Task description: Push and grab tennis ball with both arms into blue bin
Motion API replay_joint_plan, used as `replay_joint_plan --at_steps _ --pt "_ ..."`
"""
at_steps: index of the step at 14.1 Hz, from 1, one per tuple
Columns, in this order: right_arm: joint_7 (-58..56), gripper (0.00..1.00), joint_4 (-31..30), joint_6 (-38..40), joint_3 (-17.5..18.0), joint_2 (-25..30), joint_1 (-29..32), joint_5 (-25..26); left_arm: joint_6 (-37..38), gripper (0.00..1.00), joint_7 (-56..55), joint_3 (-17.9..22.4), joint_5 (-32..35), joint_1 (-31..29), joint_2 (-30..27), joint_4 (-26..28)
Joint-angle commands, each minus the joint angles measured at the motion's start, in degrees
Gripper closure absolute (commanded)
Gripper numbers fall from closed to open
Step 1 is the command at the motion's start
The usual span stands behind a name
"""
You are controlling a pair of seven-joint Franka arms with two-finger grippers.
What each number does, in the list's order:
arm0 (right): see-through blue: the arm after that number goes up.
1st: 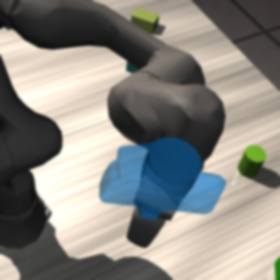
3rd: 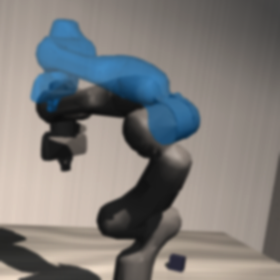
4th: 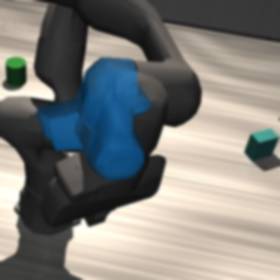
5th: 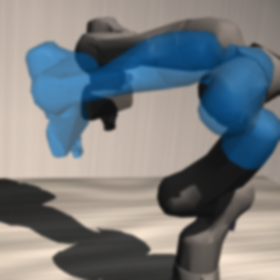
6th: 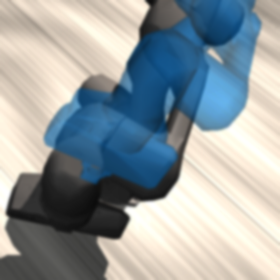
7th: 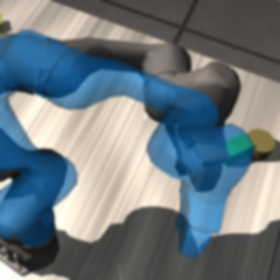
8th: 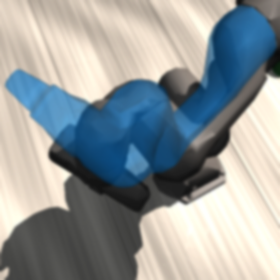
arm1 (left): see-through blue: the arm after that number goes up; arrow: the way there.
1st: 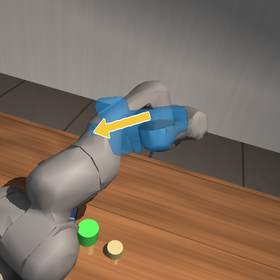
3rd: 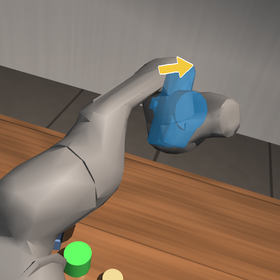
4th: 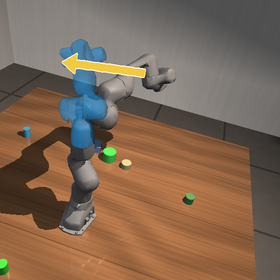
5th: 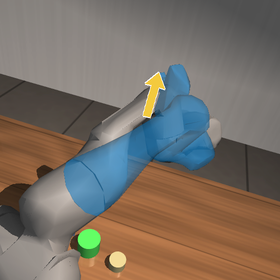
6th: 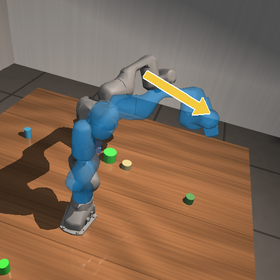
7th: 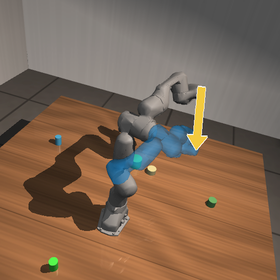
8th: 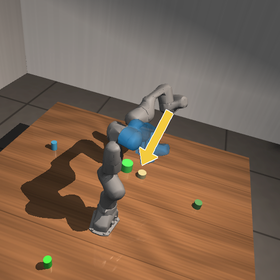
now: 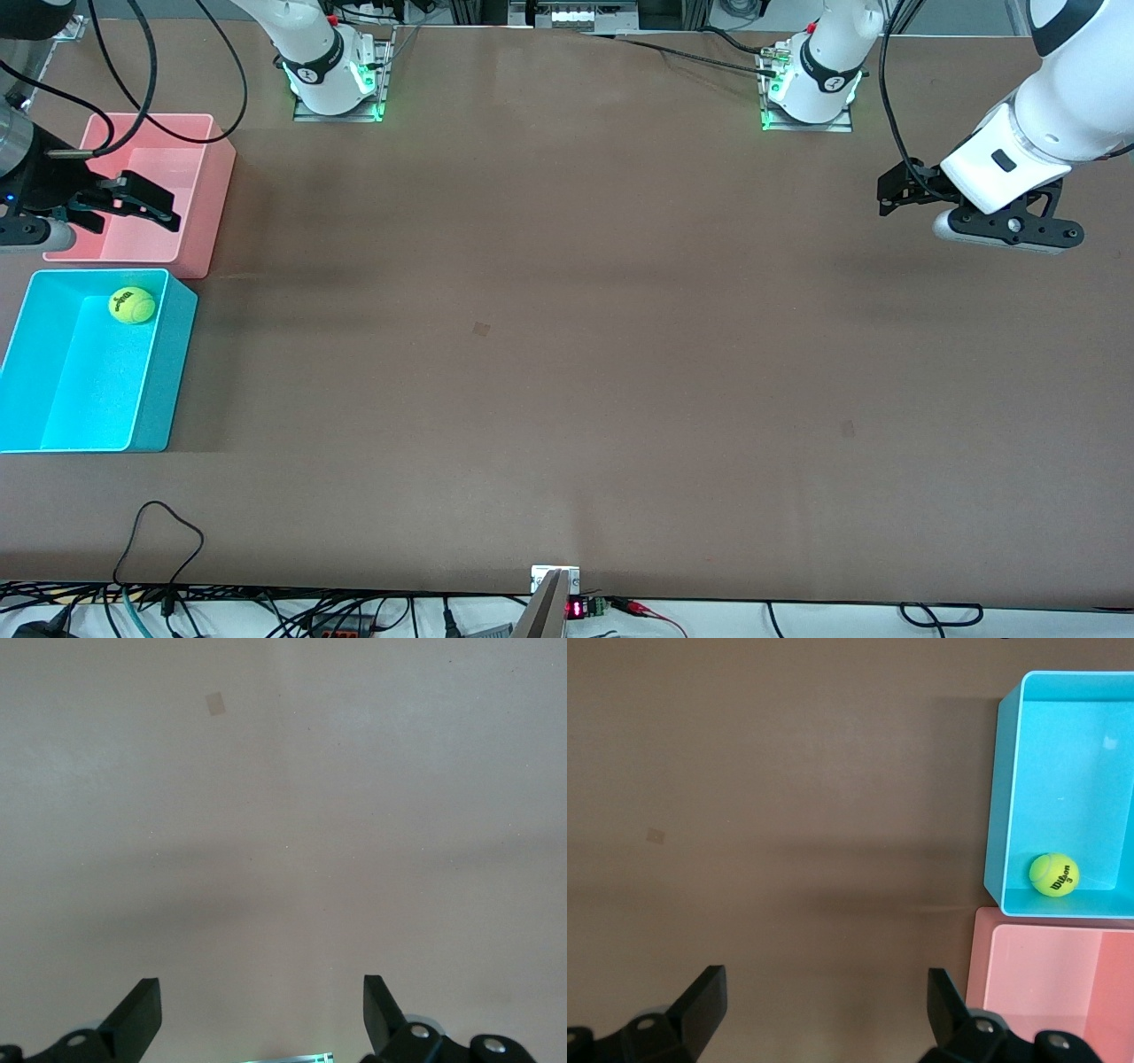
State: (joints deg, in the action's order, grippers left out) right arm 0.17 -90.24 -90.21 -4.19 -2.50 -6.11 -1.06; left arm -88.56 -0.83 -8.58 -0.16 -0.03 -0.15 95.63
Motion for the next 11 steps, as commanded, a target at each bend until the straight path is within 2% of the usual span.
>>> replay_joint_plan --at_steps 1,11 --pt "0.5 0.0 0.6 1.4 0.0 0.0 0.6 0.4 0.7 0.0 0.7 -0.6 1.0 -0.6 -0.6 0.3" --pt "0.5 0.0 0.0 -0.3 -0.3 -0.7 1.2 0.9 1.7 0.0 0.7 -0.5 0.9 -2.5 -0.5 0.3"
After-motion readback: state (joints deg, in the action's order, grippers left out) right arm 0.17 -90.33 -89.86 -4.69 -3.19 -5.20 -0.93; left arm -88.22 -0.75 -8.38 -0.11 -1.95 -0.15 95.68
